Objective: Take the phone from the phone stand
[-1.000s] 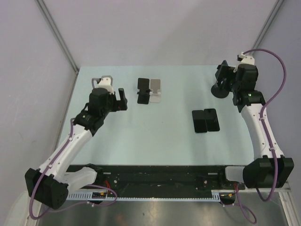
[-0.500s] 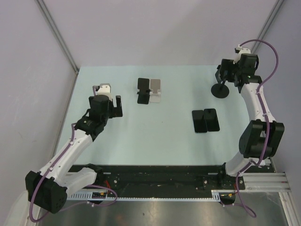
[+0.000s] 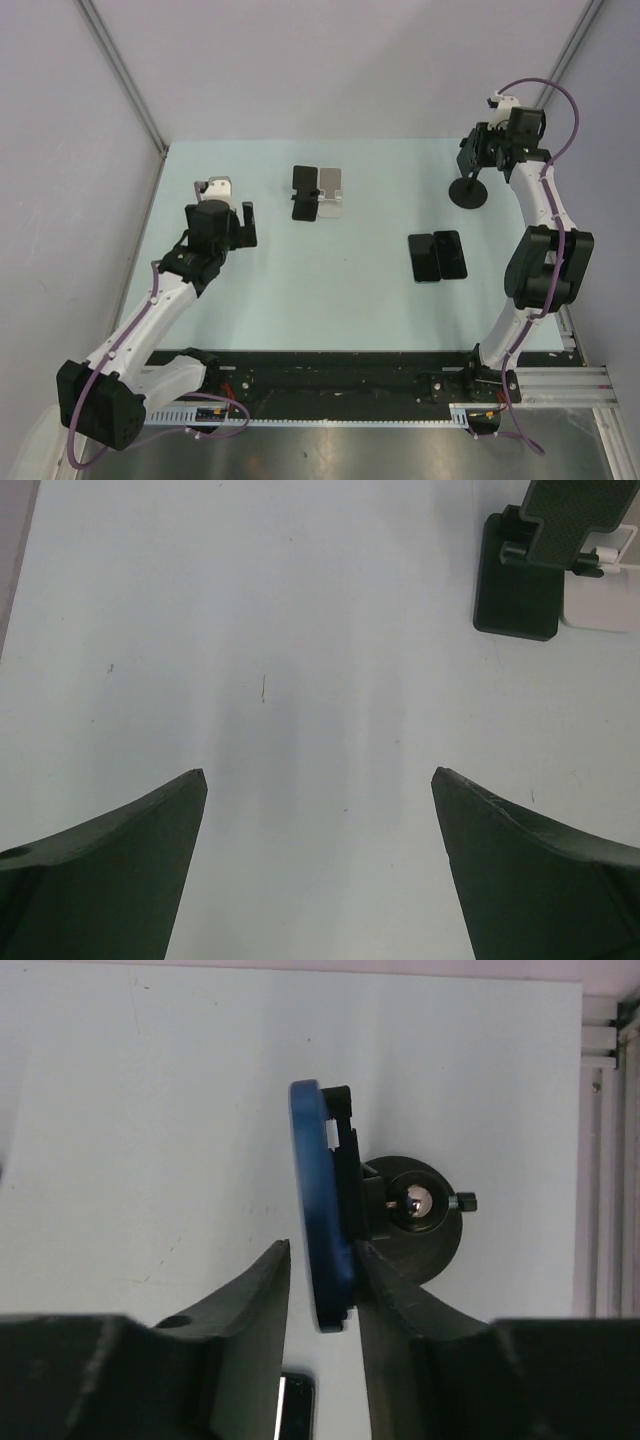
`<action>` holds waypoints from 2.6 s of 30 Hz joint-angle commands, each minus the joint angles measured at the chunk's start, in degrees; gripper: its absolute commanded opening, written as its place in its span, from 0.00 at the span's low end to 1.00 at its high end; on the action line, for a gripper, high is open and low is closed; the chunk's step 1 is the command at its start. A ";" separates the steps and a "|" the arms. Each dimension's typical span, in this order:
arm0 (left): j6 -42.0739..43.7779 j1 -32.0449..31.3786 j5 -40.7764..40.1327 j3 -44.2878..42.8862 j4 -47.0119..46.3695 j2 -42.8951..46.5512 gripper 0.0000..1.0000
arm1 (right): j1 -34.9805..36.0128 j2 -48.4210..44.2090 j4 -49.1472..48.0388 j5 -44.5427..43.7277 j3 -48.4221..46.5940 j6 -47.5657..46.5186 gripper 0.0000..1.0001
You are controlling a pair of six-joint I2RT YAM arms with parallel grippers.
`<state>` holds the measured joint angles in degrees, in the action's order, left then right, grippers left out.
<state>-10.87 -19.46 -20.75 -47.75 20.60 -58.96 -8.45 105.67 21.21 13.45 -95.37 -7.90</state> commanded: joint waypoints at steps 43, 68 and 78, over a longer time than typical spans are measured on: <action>7.53 -1.36 31.64 1.42 -5.22 9.03 1.00 | 53.88 -21.82 -5.21 4.74 16.18 0.96 0.00; 20.98 -6.38 43.43 1.43 -14.18 -2.39 0.60 | 54.59 -20.15 -7.59 7.99 19.79 -2.56 0.00; 21.86 -6.29 40.97 0.02 -14.54 -4.23 0.10 | 54.42 -20.68 -5.75 7.20 20.84 -3.52 0.00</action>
<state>6.81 -25.63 20.16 -44.93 9.19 -62.85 45.56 87.31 17.91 18.94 -74.28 -9.67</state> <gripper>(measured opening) 0.186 0.164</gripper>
